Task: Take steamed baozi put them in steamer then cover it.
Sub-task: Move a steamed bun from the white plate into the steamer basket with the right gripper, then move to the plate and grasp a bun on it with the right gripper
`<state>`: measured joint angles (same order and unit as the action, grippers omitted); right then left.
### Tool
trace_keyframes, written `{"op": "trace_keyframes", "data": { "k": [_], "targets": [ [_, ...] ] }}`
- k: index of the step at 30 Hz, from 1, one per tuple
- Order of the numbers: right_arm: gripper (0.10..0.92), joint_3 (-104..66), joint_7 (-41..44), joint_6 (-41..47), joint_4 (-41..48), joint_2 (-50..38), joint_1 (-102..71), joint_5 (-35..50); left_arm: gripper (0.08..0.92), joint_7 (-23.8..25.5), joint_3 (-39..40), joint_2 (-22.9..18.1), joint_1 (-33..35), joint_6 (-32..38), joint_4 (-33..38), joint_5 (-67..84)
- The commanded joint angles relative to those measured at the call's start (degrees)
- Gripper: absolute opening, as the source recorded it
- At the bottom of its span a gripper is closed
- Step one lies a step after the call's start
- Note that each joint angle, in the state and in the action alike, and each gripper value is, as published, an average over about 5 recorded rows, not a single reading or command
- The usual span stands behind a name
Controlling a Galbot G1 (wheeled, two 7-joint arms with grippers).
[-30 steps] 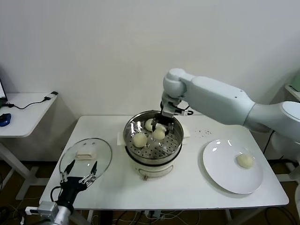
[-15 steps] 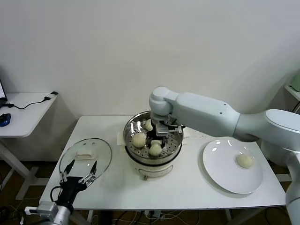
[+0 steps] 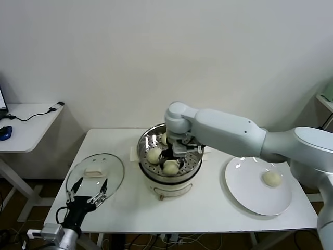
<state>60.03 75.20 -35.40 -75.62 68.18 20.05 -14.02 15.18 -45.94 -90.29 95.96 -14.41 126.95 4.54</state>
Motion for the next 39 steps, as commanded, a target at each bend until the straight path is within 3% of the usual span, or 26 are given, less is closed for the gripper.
{"op": "trace_keyframes", "data": {
  "k": [1, 9, 12, 17, 26, 39],
  "targets": [
    [0.81, -6.7, 2.54, 8.44, -2.11, -7.72, 1.34, 4.84, 0.823, 0.1, 0.14, 0.03, -0.03, -0.1, 0.12, 0.12],
    [0.823, -17.38, 7.85, 34.77, 0.33, -21.37, 2.32, 14.69, 0.823, 0.52, 0.45, 0.37, -0.15, -0.42, 0.17, 0.74],
    [0.823, -20.46, 8.3, 44.88, 2.27, -26.72, 0.87, 12.7, 0.823, 0.62, 0.67, 0.6, -0.06, -0.5, 0.08, 0.95],
    [0.823, -24.19, 7.26, 50.44, 3.15, -34.13, -4.59, 9.08, 0.823, 0.86, 0.61, 1.01, 0.07, -0.69, 0.44, 1.45],
    [0.823, -39.6, 7.11, 43.84, 4.72, -37.88, -24.14, -2.67, 0.823, 1.13, 1.09, 0.75, 0.41, -1.07, 0.45, 1.59],
    [0.823, -55.68, 4.62, 26.17, 20.32, -24.57, -37.61, -19.44, 0.823, 1.08, -0.22, 0.39, 2.07, -0.94, 0.51, 0.98]
  ]
}}
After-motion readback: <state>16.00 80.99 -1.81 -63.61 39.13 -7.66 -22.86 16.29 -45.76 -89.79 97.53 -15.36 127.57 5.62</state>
